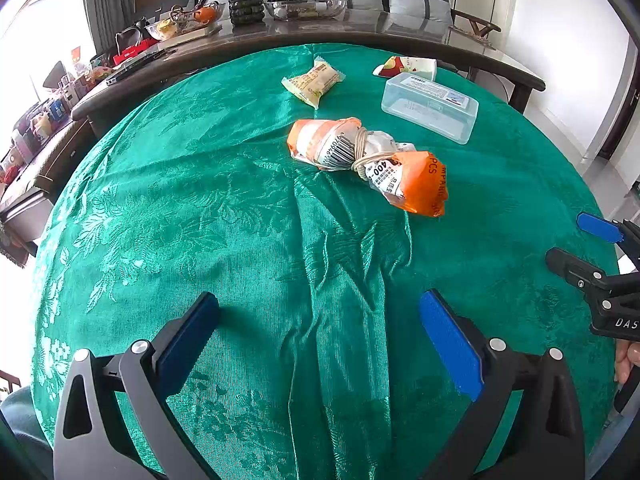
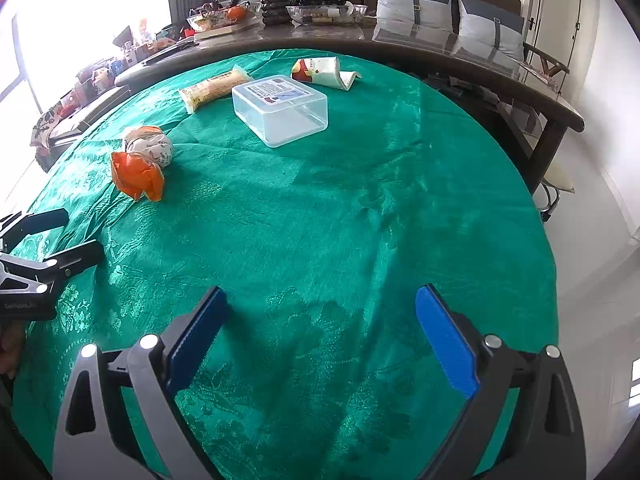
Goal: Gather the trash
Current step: 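Return both tools above the table and hold them open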
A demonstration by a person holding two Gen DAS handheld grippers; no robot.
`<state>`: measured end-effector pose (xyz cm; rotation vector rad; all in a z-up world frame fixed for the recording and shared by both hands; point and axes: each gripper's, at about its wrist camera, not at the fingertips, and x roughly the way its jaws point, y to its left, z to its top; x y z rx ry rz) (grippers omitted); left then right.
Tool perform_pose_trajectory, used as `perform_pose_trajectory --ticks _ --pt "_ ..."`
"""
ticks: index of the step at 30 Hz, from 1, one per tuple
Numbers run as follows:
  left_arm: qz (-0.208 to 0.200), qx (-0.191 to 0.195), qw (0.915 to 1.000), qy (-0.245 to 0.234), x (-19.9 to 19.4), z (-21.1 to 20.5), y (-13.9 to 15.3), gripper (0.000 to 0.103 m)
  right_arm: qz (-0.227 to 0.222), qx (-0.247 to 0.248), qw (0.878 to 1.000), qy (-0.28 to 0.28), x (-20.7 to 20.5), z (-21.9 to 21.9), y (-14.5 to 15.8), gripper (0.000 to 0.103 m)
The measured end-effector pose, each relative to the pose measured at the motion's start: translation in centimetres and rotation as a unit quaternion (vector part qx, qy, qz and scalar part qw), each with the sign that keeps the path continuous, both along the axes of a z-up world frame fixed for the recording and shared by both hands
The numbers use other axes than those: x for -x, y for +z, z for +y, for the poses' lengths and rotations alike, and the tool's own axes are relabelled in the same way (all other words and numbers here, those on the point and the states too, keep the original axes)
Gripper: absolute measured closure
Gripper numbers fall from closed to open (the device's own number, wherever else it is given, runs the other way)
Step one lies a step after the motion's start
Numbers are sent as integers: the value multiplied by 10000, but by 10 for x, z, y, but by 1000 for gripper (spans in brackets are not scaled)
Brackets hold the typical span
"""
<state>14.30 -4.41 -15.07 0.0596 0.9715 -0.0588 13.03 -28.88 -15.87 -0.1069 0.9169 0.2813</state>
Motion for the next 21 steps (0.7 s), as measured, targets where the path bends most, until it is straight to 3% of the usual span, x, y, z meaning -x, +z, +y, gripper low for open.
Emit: perform_pose_trajectory --ticks 21 --pt "-7 25 10000 -76 -1 -2 2 5 1 2 10000 14 0 -1 0 10"
